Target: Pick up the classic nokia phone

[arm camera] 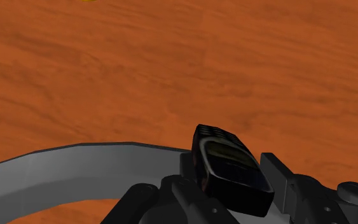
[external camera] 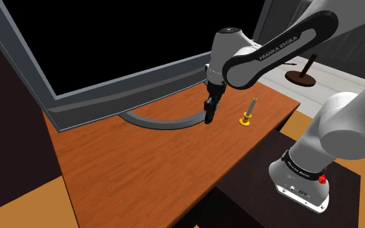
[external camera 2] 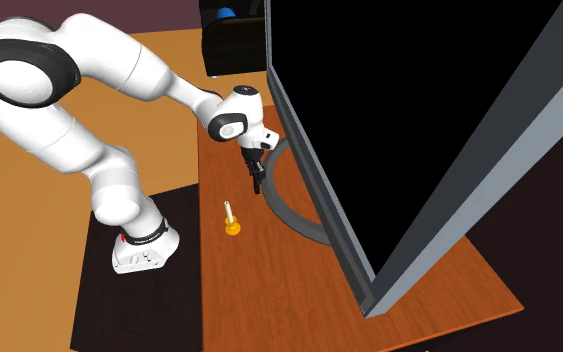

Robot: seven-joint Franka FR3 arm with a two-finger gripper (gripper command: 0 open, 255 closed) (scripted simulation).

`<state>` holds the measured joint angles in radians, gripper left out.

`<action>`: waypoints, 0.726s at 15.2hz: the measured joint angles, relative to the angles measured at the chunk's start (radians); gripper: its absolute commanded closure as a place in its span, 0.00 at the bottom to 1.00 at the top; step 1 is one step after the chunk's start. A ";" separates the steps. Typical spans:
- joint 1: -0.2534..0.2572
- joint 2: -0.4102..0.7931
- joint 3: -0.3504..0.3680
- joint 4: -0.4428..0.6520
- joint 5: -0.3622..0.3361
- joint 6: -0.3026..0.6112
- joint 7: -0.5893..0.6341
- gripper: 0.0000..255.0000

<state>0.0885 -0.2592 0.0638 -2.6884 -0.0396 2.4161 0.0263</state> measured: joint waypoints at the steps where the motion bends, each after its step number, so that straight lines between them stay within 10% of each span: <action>1: 0.000 -0.008 0.000 0.002 0.001 -0.010 -0.001 1.00; 11: 0.004 -0.106 -0.005 0.055 0.011 -0.163 -0.014 1.00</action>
<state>0.0927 -0.3653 0.0584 -2.6329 -0.0283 2.2534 0.0123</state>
